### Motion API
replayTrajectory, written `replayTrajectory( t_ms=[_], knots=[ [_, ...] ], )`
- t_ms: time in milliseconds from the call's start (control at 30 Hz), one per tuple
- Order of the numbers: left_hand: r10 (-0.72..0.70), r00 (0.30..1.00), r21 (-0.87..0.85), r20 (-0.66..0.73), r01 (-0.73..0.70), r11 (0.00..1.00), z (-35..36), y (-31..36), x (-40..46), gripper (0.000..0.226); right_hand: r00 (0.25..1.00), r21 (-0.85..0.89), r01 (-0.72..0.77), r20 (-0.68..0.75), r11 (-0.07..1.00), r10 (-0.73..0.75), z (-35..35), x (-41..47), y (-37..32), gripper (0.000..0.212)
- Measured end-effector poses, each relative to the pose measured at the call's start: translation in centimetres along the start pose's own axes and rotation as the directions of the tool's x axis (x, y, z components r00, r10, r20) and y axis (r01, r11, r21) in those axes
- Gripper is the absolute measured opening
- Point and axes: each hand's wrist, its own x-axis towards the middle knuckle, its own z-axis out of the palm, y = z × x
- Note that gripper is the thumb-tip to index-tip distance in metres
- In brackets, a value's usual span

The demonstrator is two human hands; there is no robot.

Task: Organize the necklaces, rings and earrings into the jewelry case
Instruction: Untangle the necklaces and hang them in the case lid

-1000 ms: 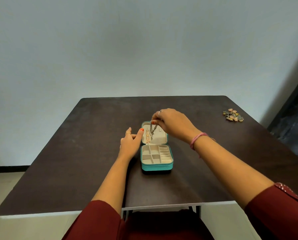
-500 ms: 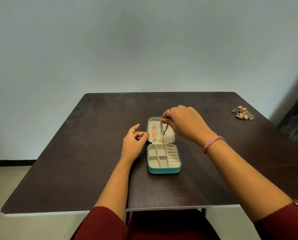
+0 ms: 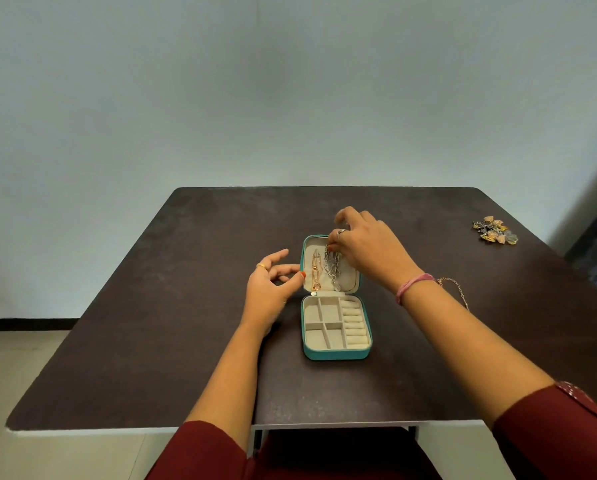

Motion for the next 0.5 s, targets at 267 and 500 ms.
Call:
replayTrajectory(
  t_ms=[267, 500],
  knots=[
    [-0.028, 1.000, -0.028, -0.015, 0.027, 0.999, -0.06, -0.12, 0.22, 0.041, 0.998, 0.125, 0.058, -0.035, 0.990, -0.054, 0.27, -0.42, 0.42, 0.026],
    [-0.064, 0.998, -0.092, -0.013, 0.062, 0.994, -0.01, -0.01, 0.13, 0.036, 0.995, 0.342, 0.060, -0.092, 0.938, -0.030, 0.36, -0.33, 0.97, 0.015]
  ],
)
